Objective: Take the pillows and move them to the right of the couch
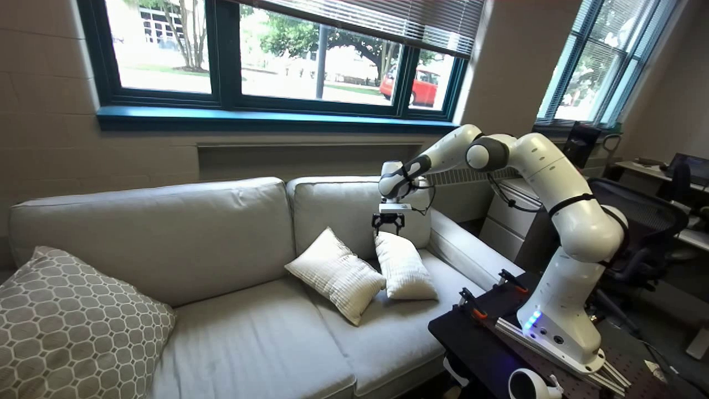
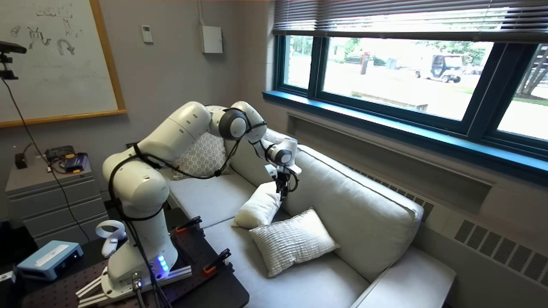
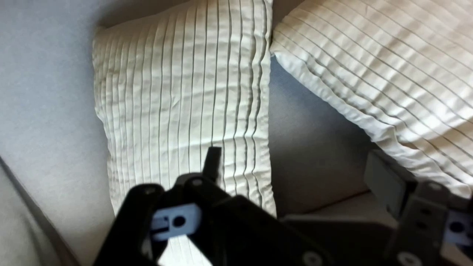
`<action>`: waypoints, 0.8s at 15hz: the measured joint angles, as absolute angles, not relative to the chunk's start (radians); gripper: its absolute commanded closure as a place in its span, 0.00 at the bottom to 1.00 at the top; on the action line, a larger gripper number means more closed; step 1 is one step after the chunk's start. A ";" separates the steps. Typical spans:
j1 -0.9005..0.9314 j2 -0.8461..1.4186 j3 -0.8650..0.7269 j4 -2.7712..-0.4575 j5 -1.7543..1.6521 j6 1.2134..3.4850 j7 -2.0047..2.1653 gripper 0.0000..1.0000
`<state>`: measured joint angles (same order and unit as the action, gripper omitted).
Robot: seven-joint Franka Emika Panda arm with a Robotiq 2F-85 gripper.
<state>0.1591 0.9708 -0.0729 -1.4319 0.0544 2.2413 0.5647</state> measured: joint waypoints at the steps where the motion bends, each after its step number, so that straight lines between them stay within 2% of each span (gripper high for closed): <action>1: 0.166 1.004 -0.083 -1.402 0.053 2.234 0.584 0.00; 12: 0.154 1.422 -0.156 -0.959 0.058 2.058 0.876 0.00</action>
